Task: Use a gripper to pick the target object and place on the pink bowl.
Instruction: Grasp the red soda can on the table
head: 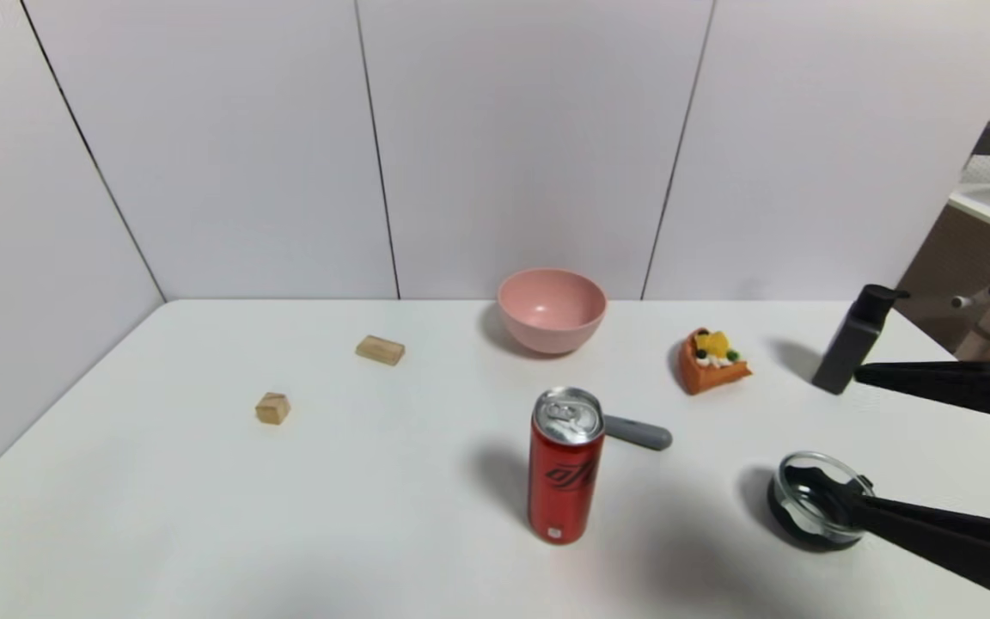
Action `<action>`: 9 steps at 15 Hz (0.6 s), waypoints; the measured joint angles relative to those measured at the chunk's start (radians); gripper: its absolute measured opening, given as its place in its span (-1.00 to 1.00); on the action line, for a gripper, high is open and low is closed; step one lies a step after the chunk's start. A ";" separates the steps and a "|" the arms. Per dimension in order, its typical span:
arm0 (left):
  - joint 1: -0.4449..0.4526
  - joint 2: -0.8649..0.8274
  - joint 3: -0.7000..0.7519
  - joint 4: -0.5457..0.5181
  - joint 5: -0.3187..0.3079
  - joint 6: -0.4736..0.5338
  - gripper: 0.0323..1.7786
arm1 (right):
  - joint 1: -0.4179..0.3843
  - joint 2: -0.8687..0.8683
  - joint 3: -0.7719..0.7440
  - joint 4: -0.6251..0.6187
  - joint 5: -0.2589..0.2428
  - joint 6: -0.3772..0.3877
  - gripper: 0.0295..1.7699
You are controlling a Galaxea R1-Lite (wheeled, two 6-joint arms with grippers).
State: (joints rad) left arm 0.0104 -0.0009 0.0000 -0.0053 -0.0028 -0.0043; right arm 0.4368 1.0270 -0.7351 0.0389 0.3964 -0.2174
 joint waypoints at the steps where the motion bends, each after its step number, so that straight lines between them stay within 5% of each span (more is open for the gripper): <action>1: 0.000 0.000 0.000 0.000 0.000 0.000 0.90 | 0.026 0.039 -0.010 -0.001 0.001 -0.007 0.92; 9: 0.000 0.000 0.000 0.000 0.000 0.000 0.90 | 0.072 0.284 -0.026 -0.063 0.001 -0.084 0.92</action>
State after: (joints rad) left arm 0.0104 -0.0009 0.0000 -0.0053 -0.0032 -0.0038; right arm 0.5089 1.3109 -0.7611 -0.0240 0.3979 -0.3015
